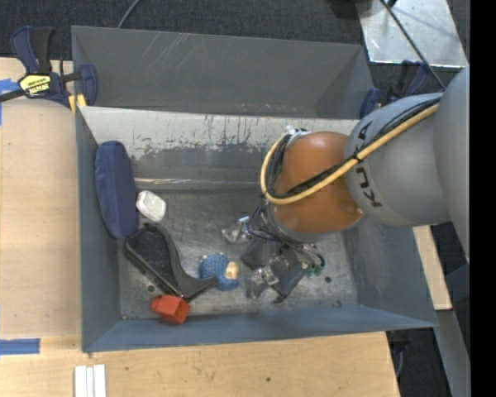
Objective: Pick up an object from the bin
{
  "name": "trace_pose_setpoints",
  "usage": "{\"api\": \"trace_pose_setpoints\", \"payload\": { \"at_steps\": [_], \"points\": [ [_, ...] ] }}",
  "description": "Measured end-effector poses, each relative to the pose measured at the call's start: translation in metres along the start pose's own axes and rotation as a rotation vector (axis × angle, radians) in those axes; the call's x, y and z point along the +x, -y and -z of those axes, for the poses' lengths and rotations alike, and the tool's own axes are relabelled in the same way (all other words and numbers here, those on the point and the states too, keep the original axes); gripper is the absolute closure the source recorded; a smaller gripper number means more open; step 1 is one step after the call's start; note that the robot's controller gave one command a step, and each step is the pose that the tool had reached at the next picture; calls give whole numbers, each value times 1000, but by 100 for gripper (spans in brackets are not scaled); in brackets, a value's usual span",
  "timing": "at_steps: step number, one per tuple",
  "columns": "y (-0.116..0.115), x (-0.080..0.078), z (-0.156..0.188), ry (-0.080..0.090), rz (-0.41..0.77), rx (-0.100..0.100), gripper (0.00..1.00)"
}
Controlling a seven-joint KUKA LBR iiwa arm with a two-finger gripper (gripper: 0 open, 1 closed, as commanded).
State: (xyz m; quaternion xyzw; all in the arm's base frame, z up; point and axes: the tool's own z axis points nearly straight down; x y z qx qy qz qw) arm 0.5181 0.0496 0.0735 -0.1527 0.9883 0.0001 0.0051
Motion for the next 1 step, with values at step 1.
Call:
{"api": "trace_pose_setpoints", "payload": {
  "at_steps": [1],
  "points": [
    [-35,6,0,2,-1,1,0]
  ]
}}
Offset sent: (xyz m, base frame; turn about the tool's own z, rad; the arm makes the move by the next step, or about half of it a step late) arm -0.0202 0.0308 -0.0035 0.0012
